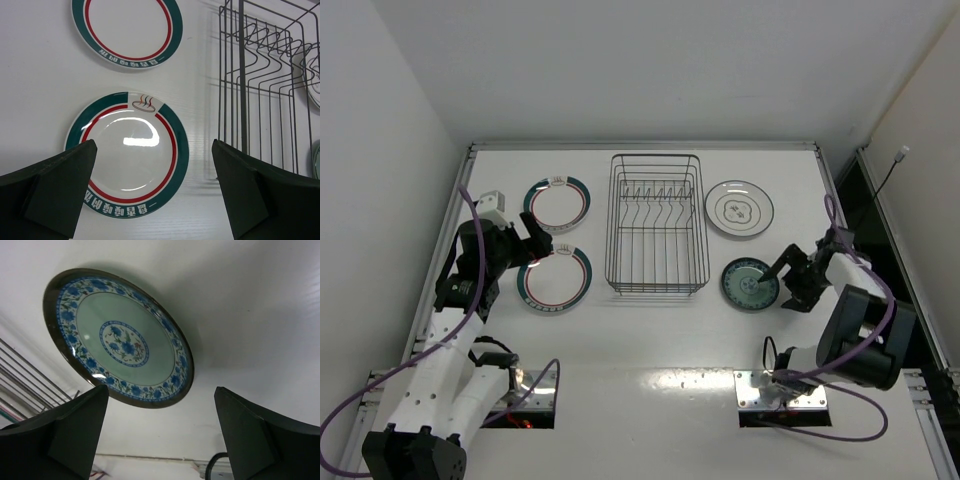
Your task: Load the plates into the dish rack
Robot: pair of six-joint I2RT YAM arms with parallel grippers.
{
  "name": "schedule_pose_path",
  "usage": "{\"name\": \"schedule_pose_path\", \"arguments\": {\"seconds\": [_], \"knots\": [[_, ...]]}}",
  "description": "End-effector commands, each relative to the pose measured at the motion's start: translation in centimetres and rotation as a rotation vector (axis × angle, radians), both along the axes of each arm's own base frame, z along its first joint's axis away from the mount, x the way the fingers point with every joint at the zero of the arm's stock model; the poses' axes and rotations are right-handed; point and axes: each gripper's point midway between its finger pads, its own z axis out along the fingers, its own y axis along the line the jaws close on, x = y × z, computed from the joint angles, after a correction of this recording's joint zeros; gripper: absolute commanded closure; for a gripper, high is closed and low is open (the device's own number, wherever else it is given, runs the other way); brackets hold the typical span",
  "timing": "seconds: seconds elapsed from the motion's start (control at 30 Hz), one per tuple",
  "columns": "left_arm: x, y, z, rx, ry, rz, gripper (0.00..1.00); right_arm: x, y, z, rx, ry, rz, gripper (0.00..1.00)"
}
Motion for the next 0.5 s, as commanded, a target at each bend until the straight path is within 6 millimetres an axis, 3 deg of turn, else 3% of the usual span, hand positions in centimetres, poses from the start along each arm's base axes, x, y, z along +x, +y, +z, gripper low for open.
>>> {"name": "schedule_pose_path", "arguments": {"seconds": [0.0,0.17,0.47], "knots": [[0.4,0.1,1.3,0.015,-0.040,0.005,0.00,1.2,1.3,-1.0,0.096,-0.028,-0.020,0.17],[0.5,0.2,1.3,0.019,-0.040,0.014,0.00,1.1,1.3,-1.5,0.096,-0.024,-0.045,0.46],[0.3,0.4,0.7,0.024,-0.022,0.022,0.00,-0.6,2.8,-4.7,0.167,0.047,-0.060,0.84]]}}
